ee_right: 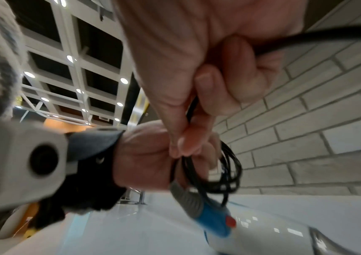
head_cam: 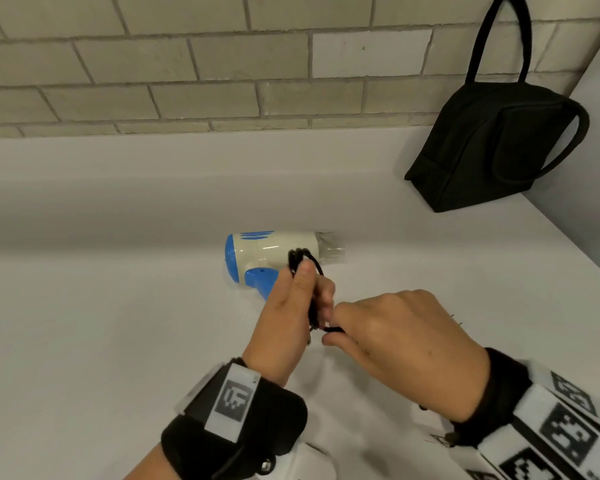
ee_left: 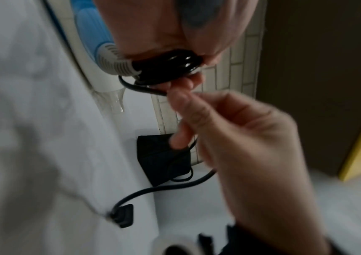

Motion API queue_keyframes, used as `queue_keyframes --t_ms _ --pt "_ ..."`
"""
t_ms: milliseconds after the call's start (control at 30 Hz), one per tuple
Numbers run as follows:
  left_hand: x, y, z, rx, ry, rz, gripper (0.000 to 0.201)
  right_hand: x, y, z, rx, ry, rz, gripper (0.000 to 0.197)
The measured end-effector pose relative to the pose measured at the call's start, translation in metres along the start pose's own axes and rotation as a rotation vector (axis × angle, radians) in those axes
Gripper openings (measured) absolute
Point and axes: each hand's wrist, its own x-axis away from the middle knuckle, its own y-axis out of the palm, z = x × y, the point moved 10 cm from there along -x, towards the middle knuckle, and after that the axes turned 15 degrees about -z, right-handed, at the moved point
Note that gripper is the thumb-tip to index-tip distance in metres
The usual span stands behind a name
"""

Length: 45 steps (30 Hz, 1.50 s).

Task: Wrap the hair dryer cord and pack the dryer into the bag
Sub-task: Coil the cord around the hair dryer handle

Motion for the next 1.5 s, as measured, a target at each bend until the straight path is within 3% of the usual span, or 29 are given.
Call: queue_keyframes --t_ms 167,333,467,600,833,967,1100,1233,1333,1500 --pt "0.005 0.021 0.003 -0.288 0.016 -0.119 0.036 0.000 -0.024 0.014 -0.134 -0.024 0.025 0.024" --pt "0.003 0.021 -0.001 -0.246 -0.030 -0.188 0.043 -0.007 -0.025 0.047 -0.395 0.012 -0.044 0.040" --pt "0.003 0.016 -0.004 -0.199 -0.038 -0.194 0.037 -0.007 -0.027 0.061 -0.564 -0.053 -0.066 0.027" --pt "0.005 0.013 -0.008 -0.098 -0.047 -0.208 0.025 -0.010 -0.032 0.066 -0.595 -0.124 -0.045 0.030" --pt "0.003 0.004 -0.001 0.221 -0.008 -0.241 0.042 -0.034 -0.034 0.081 -0.637 -0.051 0.217 0.025" --pt "0.006 -0.018 -0.002 0.509 -0.021 -0.084 0.040 -0.048 0.016 0.080 -0.702 0.056 0.046 0.032" --pt "0.007 -0.029 0.001 0.656 0.018 0.069 0.041 -0.043 0.053 0.064 -0.520 0.161 -0.169 0.035" --pt "0.002 -0.032 0.005 0.660 0.111 0.092 0.033 -0.038 0.056 0.035 -0.276 0.126 -0.226 0.029" --pt "-0.001 -0.030 0.010 0.549 0.148 0.040 0.041 -0.031 0.053 0.018 -0.158 0.112 -0.279 0.027" --pt "-0.001 -0.016 0.019 0.154 0.134 -0.007 0.030 -0.019 0.041 -0.005 -0.007 0.069 -0.338 0.029"
